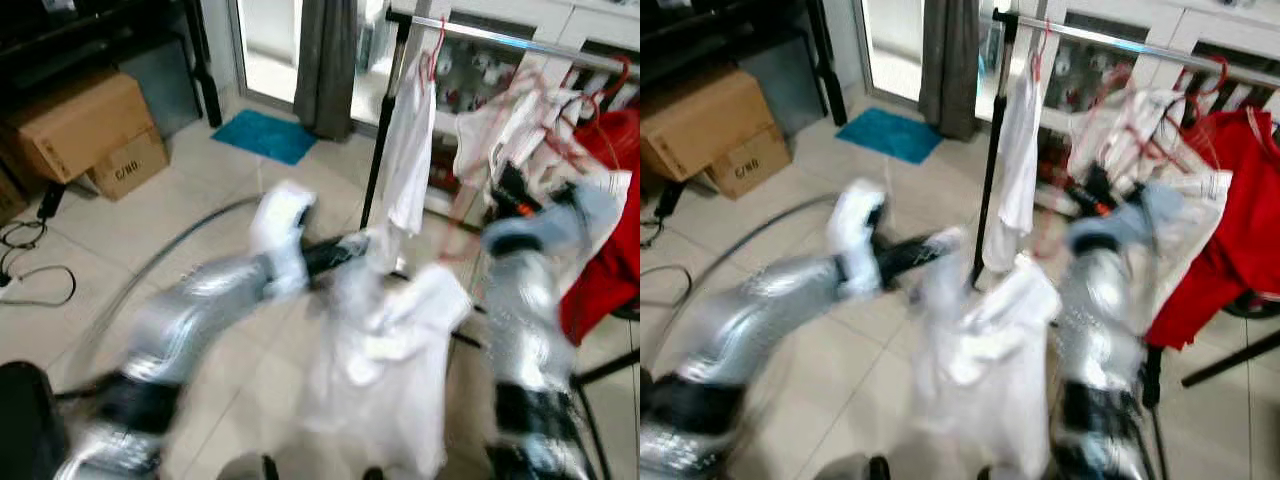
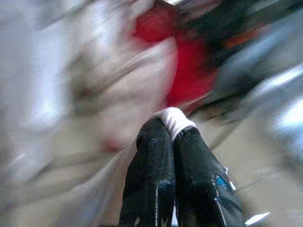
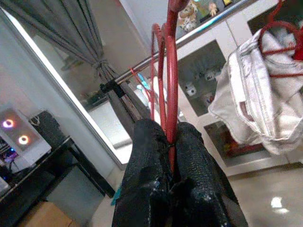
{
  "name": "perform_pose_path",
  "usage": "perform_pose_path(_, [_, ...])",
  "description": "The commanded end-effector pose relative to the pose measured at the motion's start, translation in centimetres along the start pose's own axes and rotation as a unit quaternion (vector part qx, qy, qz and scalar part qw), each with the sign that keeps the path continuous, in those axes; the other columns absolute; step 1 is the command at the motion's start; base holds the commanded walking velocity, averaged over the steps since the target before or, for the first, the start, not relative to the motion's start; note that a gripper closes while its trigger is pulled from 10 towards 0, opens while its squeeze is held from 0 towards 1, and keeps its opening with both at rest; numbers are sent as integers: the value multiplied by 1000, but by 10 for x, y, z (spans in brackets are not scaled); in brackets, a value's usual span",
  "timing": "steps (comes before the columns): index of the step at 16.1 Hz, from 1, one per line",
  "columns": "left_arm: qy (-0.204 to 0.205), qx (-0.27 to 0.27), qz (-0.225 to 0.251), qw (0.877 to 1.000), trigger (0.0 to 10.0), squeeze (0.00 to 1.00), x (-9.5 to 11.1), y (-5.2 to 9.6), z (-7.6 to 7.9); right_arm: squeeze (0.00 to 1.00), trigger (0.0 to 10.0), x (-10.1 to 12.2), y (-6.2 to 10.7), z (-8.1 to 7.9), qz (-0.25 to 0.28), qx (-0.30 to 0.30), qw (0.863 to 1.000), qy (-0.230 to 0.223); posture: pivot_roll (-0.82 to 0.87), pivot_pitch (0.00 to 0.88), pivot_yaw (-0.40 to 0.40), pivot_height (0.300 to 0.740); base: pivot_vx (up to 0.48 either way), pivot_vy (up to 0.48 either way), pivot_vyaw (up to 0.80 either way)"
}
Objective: Hang hanger
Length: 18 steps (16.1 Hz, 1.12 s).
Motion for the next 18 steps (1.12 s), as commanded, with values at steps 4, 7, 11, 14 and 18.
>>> perform_pose_path(4, [12, -137, 34, 990, 0, 0, 28, -22, 43, 0, 0, -6, -19, -2, 10, -43, 997, -65, 1, 35, -23, 740, 0, 0, 0])
perform_pose_path(7, [62, -230, 99, 966, 0, 0, 62, -30, 75, 0, 0, -29, -33, -11, -26, -72, 982, -171, 24, 40, -35, 740, 0, 0, 0])
perform_pose_path(11, [36, -158, -54, 985, 0, 0, 12, -8, 45, 0, 0, 27, -67, -29, 47, 10, 899, -434, 16, 42, -29, 740, 0, 0, 0])
perform_pose_path(14, [40, -137, -71, 987, 0, 0, 6, 4, 37, 0, 0, 55, -75, -23, 93, 35, 871, -480, 12, 43, -29, 740, 0, 0, 0])
perform_pose_path(18, [27, -46, -119, 991, 0, 0, -14, 40, 11, 0, 0, 77, -76, 0, 136, 61, 891, -429, 10, 46, -32, 740, 0, 0, 0])
Point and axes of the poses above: a point about 5 cm out from each wrist's last joint towards the gripper, its own y axis pointing back from the gripper into the wrist, its own x axis along the axis of the wrist's last joint, z = x × y, the point moved 1 cm from there along -y, pointing out of the wrist towards the gripper, and after that the axes turned 12 degrees about y, right-handed, at the moved point
